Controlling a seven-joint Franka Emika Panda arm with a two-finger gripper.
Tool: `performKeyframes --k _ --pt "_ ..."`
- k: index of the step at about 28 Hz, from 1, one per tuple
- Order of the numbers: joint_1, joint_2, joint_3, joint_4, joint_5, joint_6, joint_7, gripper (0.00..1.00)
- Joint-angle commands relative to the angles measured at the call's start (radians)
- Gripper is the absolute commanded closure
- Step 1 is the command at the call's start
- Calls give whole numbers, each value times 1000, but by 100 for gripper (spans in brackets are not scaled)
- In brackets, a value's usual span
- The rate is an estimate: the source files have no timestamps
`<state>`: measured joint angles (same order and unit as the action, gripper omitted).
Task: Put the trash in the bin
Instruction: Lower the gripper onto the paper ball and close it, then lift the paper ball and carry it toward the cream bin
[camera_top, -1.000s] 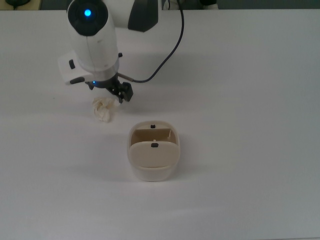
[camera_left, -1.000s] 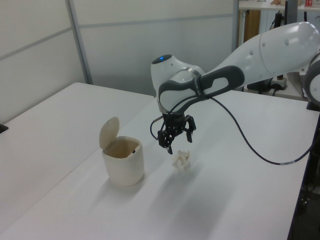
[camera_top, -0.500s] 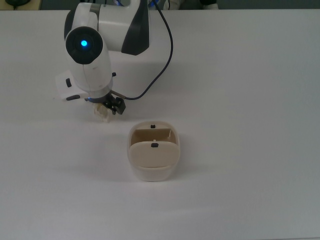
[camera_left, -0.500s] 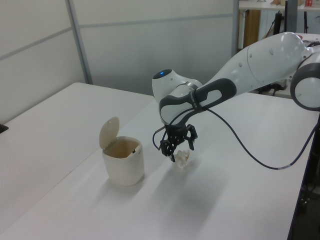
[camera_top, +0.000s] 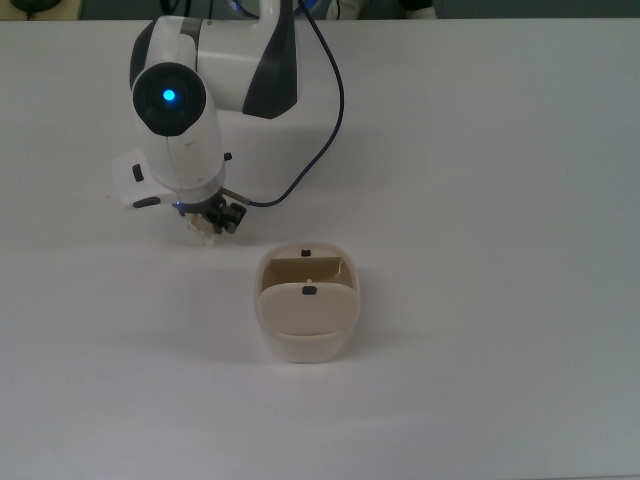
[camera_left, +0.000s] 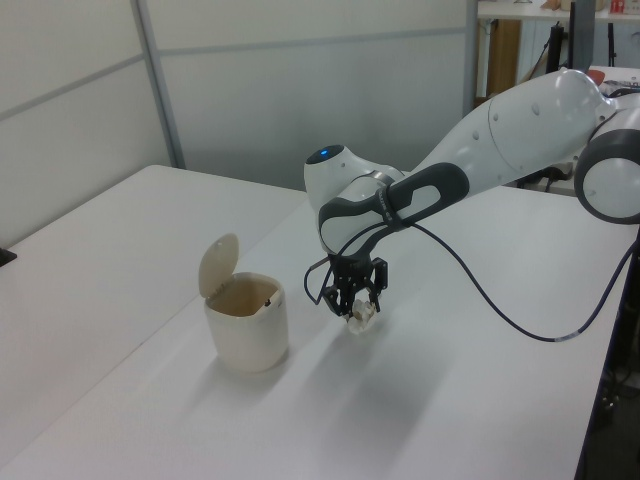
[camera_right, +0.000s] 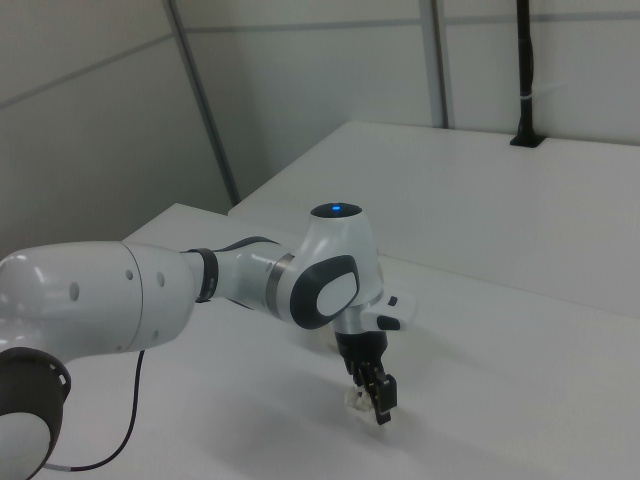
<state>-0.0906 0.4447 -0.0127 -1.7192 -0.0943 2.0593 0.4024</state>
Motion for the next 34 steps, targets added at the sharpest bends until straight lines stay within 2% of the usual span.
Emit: performKeyframes --k 1,10,14,16,17,22,23,27,28,31,34 --pt "-1 -29 -7 -10 -16 25 9 73" --pt "-23 -165 -7 -4 -2 -25 -125 72" --pt "-23 -204 -4 3 25 -28 -221 72" --pt "-23 -213 -3 7 63 -28 -270 72" --pt "-21 -215 -3 21 111 -28 -318 72" --pt "-20 -210 2 33 229 8 -395 71" --pt "-14 -210 5 39 270 40 -439 71" --pt "-9 -212 7 41 364 70 -546 71" --pt "-8 -210 8 47 414 82 -594 71" --pt "-8 -209 20 55 464 111 -646 71" --pt "-8 -198 49 55 479 171 -678 71"
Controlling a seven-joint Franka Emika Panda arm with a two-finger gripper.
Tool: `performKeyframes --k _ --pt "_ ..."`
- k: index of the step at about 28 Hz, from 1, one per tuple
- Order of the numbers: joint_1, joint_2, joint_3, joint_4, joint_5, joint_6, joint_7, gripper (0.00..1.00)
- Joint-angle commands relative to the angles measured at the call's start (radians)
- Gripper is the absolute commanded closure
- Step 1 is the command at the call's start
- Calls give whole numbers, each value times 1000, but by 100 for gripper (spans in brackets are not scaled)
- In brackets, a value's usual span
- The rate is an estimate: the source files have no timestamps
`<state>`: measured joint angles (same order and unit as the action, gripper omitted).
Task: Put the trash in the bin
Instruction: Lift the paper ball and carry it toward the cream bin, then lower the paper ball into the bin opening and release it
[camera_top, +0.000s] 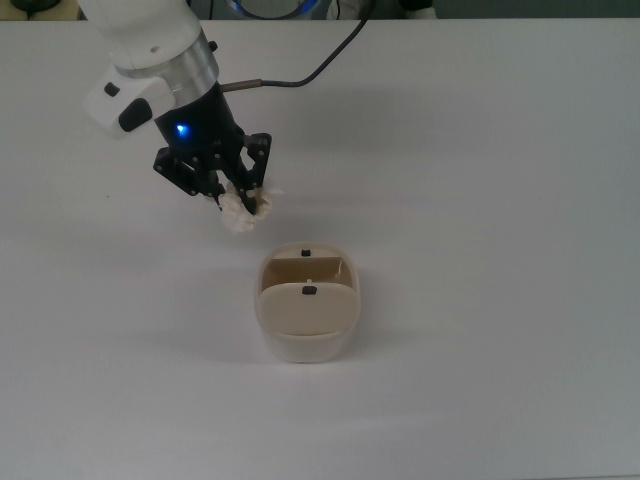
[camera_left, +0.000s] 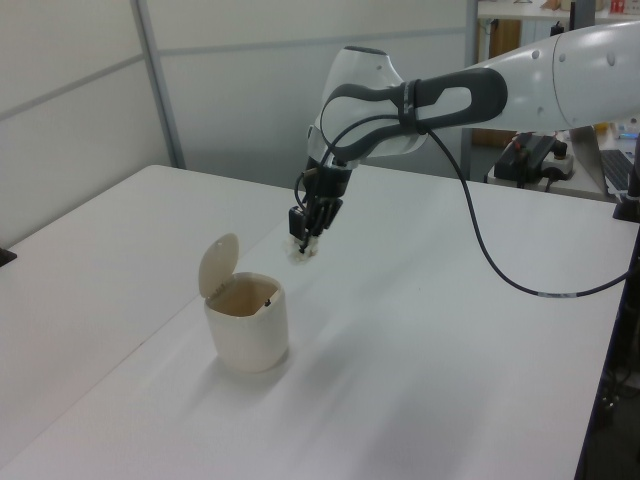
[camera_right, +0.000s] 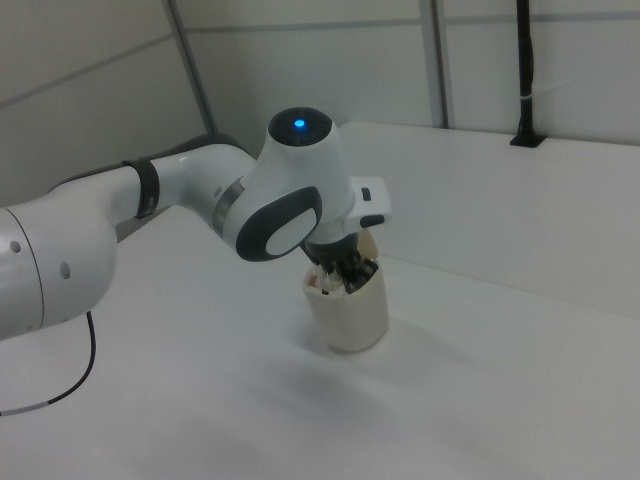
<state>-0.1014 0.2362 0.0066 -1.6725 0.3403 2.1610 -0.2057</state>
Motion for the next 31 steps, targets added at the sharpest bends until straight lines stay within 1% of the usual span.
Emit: performKeyframes --k 1,4,6,9,10,11,12,13,15,16,21,26,31 --pt "3 14 39 8 45 89 -75 71" --pt "3 40 55 11 45 158 -81 71" --pt "3 64 82 23 43 210 -87 71" --pt "3 86 96 23 42 258 -132 71" --pt "5 95 104 23 45 290 -176 67" --pt "3 97 110 23 45 302 -181 52" --pt "3 101 116 23 46 312 -181 30" --pt "3 106 119 23 51 315 -175 19" --pt "3 106 119 23 58 315 -159 12" --pt "5 106 119 23 58 315 -155 0" --pt "5 106 119 19 58 309 -141 0" --pt "3 106 118 8 55 290 -72 0" --pt "0 87 105 11 45 171 -34 0"
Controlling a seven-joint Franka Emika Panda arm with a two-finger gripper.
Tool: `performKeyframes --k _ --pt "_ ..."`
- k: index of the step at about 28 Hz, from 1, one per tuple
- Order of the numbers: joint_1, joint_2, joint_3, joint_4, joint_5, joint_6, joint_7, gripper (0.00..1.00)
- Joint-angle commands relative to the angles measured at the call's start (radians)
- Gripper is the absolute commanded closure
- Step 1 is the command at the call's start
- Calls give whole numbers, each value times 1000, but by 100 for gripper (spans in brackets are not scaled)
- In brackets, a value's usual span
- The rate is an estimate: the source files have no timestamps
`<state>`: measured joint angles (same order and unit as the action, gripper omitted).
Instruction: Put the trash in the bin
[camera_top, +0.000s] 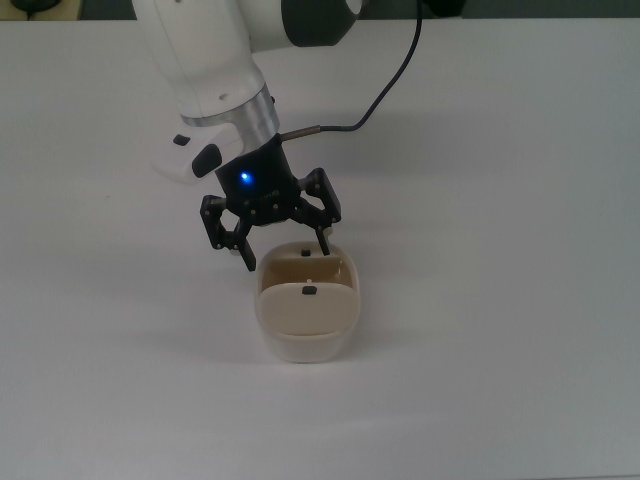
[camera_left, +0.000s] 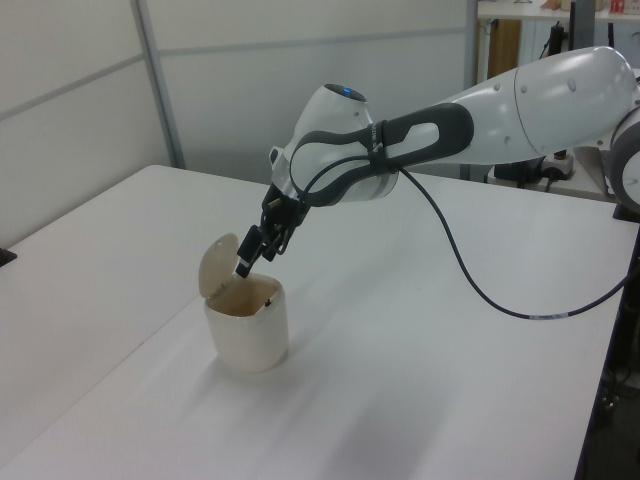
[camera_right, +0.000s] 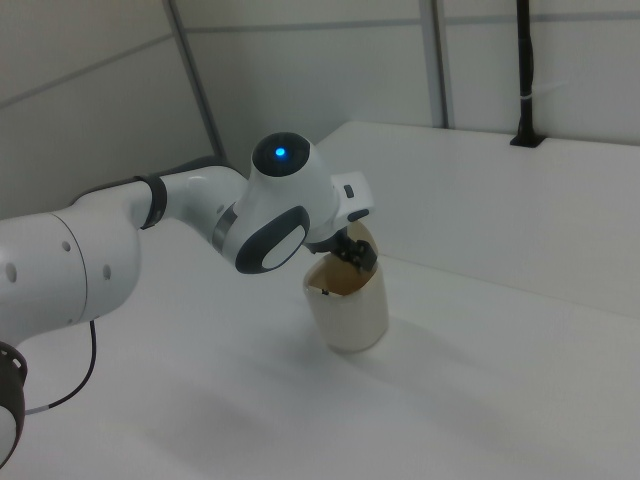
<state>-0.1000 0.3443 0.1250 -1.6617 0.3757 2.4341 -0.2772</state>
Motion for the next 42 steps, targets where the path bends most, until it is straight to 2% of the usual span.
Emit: performKeyframes --k 1,4,7,8,12,13,15,18,19,22,24,29,33,38,42 --pt "-4 -25 -15 2 8 -131 38 0" --pt "-10 -44 -19 3 -15 -228 39 0" --pt "-9 -63 -33 3 -75 -295 59 0" --pt "-7 -80 -36 7 -125 -350 99 0" --pt "-3 -123 -35 11 -240 -470 197 0" --pt "0 -142 -31 13 -297 -518 246 0" --pt "2 -162 -27 17 -348 -565 294 0" --pt "3 -182 -24 36 -400 -635 337 0" --pt "12 -189 -24 57 -434 -679 348 0" --pt "26 -208 -27 91 -484 -760 349 0" --pt "25 -232 -31 103 -495 -809 334 0" --pt "11 -312 -39 96 -485 -828 317 0" --pt "10 -312 -42 97 -494 -825 300 0" --pt "10 -315 -82 103 -491 -816 271 0" --pt "11 -314 -82 103 -491 -811 266 0"
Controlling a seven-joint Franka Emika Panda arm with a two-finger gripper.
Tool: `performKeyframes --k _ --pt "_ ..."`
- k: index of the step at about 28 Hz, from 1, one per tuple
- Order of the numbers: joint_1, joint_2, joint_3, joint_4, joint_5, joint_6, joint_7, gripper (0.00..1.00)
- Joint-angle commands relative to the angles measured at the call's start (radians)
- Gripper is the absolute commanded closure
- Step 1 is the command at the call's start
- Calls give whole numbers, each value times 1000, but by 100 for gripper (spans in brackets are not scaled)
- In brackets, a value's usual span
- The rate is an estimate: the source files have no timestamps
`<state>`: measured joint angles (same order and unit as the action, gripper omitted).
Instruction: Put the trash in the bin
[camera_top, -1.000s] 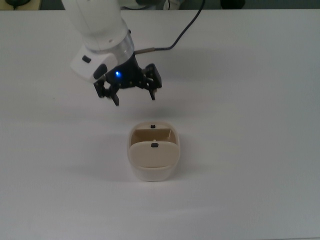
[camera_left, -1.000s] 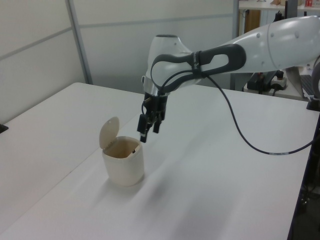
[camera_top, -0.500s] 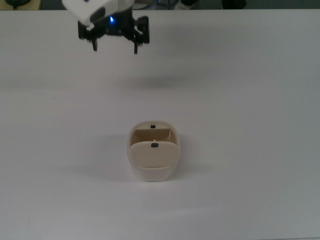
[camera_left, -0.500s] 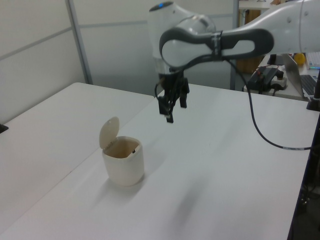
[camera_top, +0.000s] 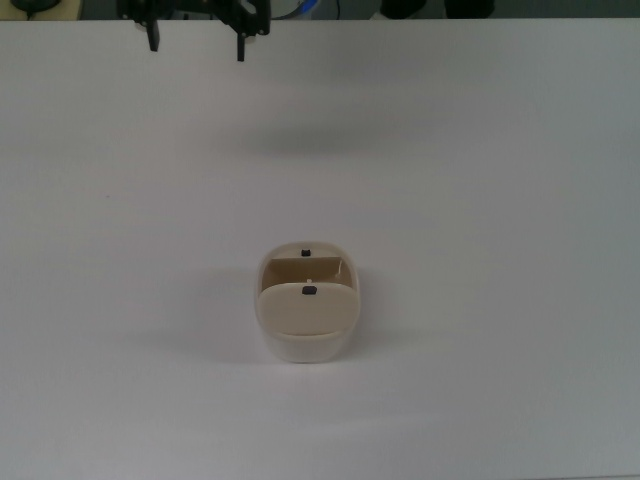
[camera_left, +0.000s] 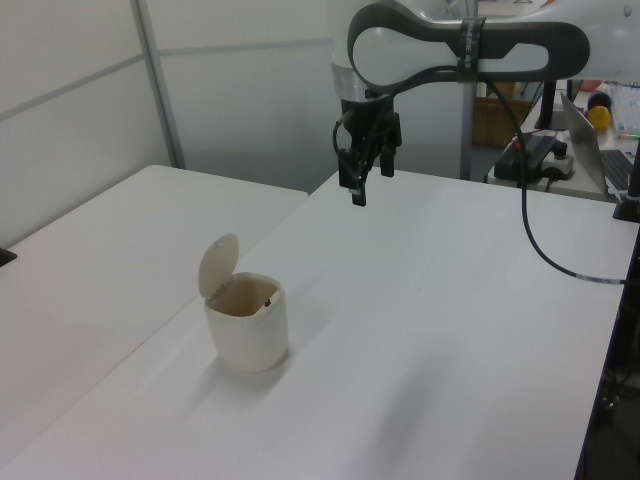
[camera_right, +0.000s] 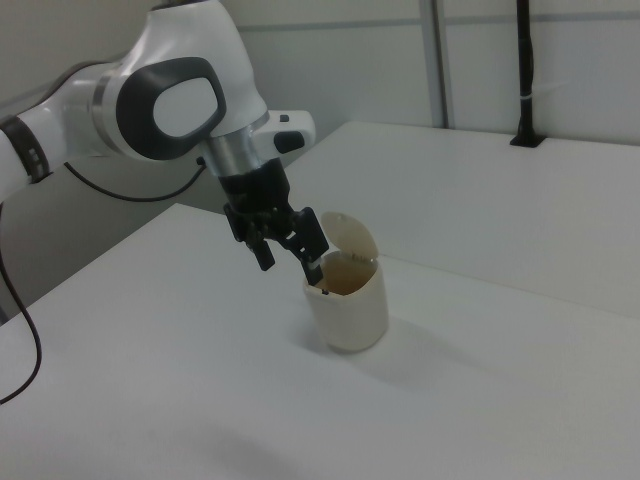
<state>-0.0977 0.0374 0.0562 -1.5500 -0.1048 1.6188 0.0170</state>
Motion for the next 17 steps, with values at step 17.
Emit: performKeyframes --k 17 --pt "10 -4 -6 -10 -3 1 -26 0"
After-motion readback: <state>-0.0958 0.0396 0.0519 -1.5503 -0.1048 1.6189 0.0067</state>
